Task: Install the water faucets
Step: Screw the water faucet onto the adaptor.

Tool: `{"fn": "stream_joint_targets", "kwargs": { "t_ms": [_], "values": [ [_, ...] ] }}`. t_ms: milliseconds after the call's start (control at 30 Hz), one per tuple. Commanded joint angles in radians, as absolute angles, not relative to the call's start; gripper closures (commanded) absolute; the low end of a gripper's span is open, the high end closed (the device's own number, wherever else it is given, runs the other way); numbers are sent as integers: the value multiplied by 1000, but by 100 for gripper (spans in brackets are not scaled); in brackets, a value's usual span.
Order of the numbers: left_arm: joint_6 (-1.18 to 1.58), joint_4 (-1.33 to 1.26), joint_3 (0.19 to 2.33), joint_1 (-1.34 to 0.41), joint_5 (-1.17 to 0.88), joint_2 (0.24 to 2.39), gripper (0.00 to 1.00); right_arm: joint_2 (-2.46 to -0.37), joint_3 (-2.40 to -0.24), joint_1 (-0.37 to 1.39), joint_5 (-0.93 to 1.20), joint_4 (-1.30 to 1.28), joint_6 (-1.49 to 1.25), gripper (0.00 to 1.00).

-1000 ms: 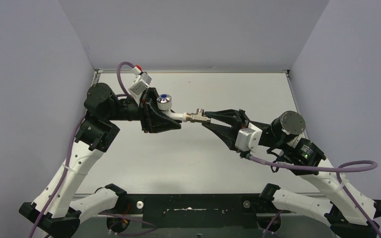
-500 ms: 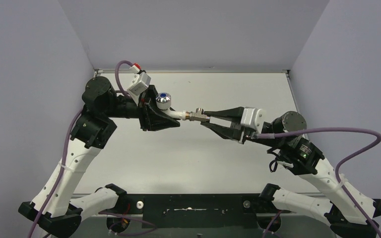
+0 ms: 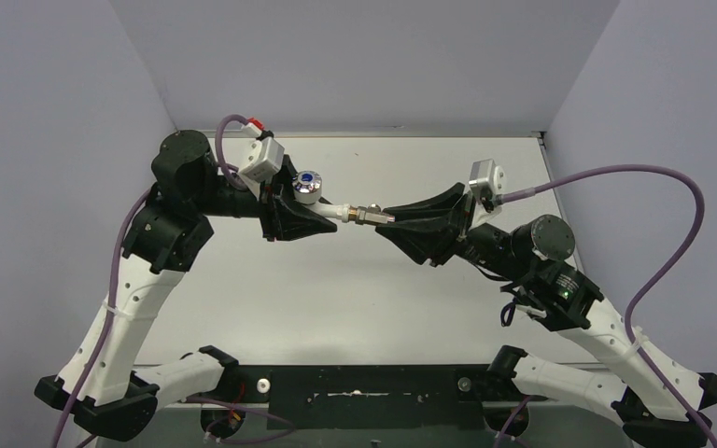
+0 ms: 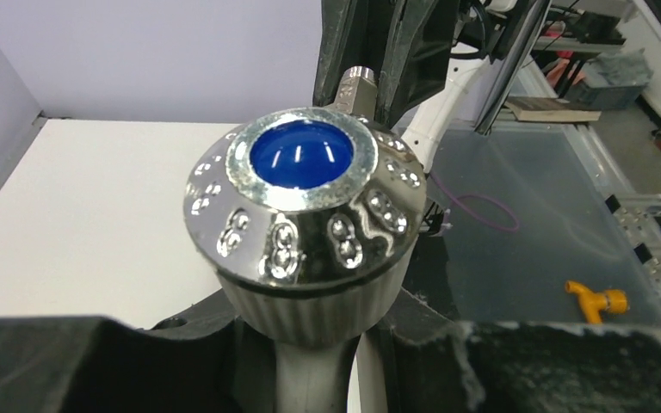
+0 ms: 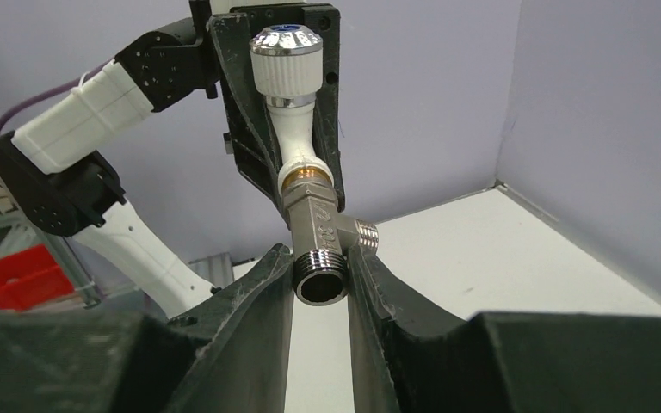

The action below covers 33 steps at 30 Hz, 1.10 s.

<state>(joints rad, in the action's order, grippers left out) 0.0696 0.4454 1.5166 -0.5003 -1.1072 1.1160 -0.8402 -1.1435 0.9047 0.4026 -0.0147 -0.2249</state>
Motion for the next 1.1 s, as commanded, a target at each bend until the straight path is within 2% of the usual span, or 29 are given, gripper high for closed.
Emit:
{"fn": "stream_joint_targets", "kwargs": {
  "t_ms": [0, 367, 400, 533, 733, 867, 1067],
  "values": [
    [-76, 510, 1588, -500, -1101, 1124, 100, -834, -1164, 908, 302, 61, -444, 100],
    [-144, 549, 1606, -500, -1067, 1129, 100, -835, -1148, 908, 289, 81, -636, 100],
    [-144, 549, 1606, -500, -1066, 1130, 100, -831, -1146, 909, 298, 80, -632, 97],
    [-131, 534, 1602, -500, -1065, 1133, 100, -795, -1118, 907, 307, 89, -580, 67],
    [-91, 488, 1586, -500, -1077, 1133, 100, -725, -1096, 907, 354, 83, -353, 40],
    [-44, 456, 1560, -500, -1084, 1131, 100, -670, -1052, 908, 378, 97, -136, 35],
    [157, 309, 1482, -499, -1112, 1121, 100, -682, -1081, 907, 505, 15, 321, 36]
  ]
}}
